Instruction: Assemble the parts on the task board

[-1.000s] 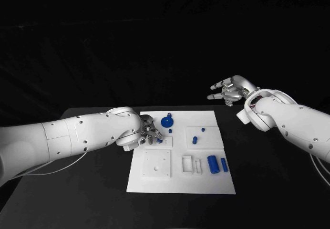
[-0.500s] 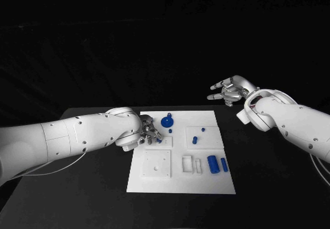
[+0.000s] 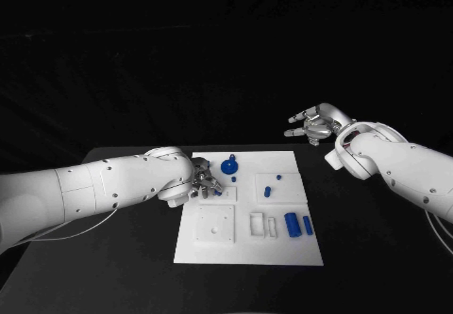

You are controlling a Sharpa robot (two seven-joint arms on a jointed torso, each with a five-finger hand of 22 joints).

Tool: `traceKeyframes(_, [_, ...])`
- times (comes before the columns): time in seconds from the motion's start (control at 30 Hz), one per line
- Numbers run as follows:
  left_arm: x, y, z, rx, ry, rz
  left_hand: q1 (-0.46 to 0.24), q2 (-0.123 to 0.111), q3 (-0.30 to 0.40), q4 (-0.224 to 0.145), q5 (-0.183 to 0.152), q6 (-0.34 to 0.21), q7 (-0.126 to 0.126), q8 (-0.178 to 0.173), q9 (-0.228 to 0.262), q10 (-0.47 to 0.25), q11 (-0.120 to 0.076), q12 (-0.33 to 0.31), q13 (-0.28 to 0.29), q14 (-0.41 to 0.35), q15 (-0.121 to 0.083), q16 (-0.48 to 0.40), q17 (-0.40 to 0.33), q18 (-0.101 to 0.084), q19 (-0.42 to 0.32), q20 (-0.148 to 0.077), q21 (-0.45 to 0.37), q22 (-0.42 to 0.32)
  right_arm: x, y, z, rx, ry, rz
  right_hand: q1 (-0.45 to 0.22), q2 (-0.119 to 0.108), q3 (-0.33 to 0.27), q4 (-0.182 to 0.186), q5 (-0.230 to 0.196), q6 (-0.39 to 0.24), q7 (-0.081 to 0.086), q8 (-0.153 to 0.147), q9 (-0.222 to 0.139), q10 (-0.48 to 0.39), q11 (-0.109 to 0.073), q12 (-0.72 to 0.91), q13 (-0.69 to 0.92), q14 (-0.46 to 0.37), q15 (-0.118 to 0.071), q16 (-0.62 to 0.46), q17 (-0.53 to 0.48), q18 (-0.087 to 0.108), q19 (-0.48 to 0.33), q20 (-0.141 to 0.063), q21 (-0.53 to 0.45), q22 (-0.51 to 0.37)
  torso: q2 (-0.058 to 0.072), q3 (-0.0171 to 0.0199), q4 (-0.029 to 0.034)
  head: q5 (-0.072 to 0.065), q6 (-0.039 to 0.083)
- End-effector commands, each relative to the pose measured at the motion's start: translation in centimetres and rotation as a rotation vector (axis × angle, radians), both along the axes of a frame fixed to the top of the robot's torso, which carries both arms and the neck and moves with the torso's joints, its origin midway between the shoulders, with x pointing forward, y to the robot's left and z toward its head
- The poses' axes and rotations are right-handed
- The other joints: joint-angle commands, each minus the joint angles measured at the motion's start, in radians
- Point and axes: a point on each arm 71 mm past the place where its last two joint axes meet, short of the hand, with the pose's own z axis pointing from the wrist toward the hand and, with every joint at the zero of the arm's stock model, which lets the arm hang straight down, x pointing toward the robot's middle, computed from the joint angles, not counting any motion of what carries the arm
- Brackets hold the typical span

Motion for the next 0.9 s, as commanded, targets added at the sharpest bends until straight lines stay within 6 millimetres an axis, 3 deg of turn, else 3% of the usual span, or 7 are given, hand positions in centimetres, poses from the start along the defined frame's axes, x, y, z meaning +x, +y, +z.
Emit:
traceKeyframes(0.03, [-0.19,-0.06,-0.24,0.013,0.018,-0.014,0.001,0.013,0.026,-0.019,0.006,0.137,-0.079,0.004,0.614,0.051,-0.007,0.006,0.0,0.003,-0.002,0.003,0.0,-0.014,0.006,0.001,-0.005,0.01,-0.02,0.22,0.0,-0.006,0.005,0.016,-0.003,0.009,0.001,-0.004,0.004,0.009,0.0,-0.003,0.001,-0.007,0.001,-0.003,-0.002,-0.006,0.002,-0.004,0.0,0.011,0.05,0.006,-0.005,0.063,0.0,0.0003,-0.0002,0.0,-0.001])
traceKeyframes(0.9, [-0.21,-0.1,-0.3,0.012,0.025,-0.017,-0.004,0.015,0.03,-0.026,0.013,0.137,-0.079,0.003,0.615,0.051,-0.007,0.008,0.0,0.003,-0.002,0.005,0.001,-0.016,0.012,0.001,-0.017,0.017,0.04,0.37,-0.09,-0.007,0.01,0.02,-0.002,0.01,0.0,-0.008,0.004,0.006,0.0,-0.003,0.001,-0.007,0.001,-0.003,-0.002,-0.005,0.002,-0.004,0.001,0.011,0.05,0.006,-0.006,0.063,0.0,0.0,-0.0004,-0.003,-0.001])
